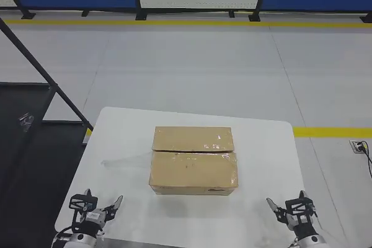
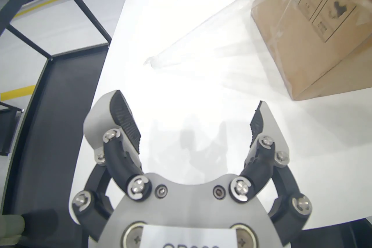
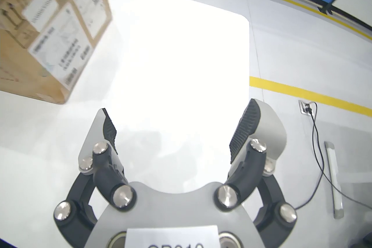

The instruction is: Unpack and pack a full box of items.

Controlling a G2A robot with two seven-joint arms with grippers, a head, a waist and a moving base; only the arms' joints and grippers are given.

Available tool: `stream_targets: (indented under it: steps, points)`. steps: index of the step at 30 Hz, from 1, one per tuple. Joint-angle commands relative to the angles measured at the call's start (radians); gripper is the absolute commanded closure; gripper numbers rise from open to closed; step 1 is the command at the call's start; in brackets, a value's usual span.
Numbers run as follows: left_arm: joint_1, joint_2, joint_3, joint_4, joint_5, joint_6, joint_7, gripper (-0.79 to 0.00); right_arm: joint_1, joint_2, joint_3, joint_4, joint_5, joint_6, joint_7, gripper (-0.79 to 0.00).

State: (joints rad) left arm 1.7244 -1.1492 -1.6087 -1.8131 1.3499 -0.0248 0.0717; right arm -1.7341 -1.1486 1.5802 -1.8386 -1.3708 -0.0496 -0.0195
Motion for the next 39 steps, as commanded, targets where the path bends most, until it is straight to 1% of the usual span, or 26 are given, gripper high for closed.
stream_targets:
  steps: [1,4,6,8,10,11,14,27,30,32,36,39]
  points:
    - [-0.008,0.001,-0.010,-0.014,0.007,-0.027,0.048,-0.785,0.000,-0.001,-0.015,-0.026,-0.018,-0.008,-0.002,-0.785]
    - [-0.028,0.002,-0.017,-0.027,0.009,-0.057,0.081,-0.785,0.013,-0.004,-0.039,-0.055,-0.036,-0.011,0.003,-0.785]
    - [-0.050,0.001,-0.018,-0.027,-0.031,-0.094,0.102,-0.785,0.034,-0.007,-0.057,-0.074,-0.032,-0.008,0.017,-0.785]
    - [-0.070,0.000,-0.020,-0.021,-0.078,-0.121,0.096,-0.785,0.056,-0.010,-0.073,-0.089,-0.006,-0.013,0.037,-0.785]
    - [-0.087,0.001,-0.020,-0.024,-0.064,-0.132,0.079,-0.785,0.079,-0.012,-0.086,-0.096,0.000,-0.011,0.062,-0.785]
    - [-0.096,0.002,-0.012,-0.030,-0.056,-0.154,0.076,-0.785,0.099,-0.015,-0.101,-0.098,-0.003,0.001,0.076,-0.785]
    - [-0.096,0.002,-0.012,-0.030,-0.056,-0.154,0.076,-0.785,0.135,-0.018,-0.137,-0.100,-0.045,0.018,0.122,-0.785]
    - [-0.098,0.001,-0.011,-0.032,-0.064,-0.155,0.076,-0.785,0.137,-0.019,-0.139,-0.102,-0.033,0.017,0.118,-0.785]
    - [-0.130,-0.001,0.003,-0.024,-0.104,-0.195,0.096,-0.785,0.165,-0.026,-0.159,-0.102,0.022,0.016,0.121,-0.785]
    - [-0.157,-0.002,0.004,-0.008,-0.135,-0.210,0.090,-0.785,0.190,-0.032,-0.175,-0.103,0.099,0.012,0.138,-0.785]
    - [-0.195,-0.004,0.005,0.023,-0.210,-0.251,0.083,-0.785,0.270,-0.039,-0.177,-0.074,0.285,-0.031,0.236,-0.785]
    - [-0.214,-0.006,0.002,0.044,-0.273,-0.269,0.090,-0.785,0.340,-0.044,-0.176,-0.032,0.479,-0.090,0.329,-0.785]
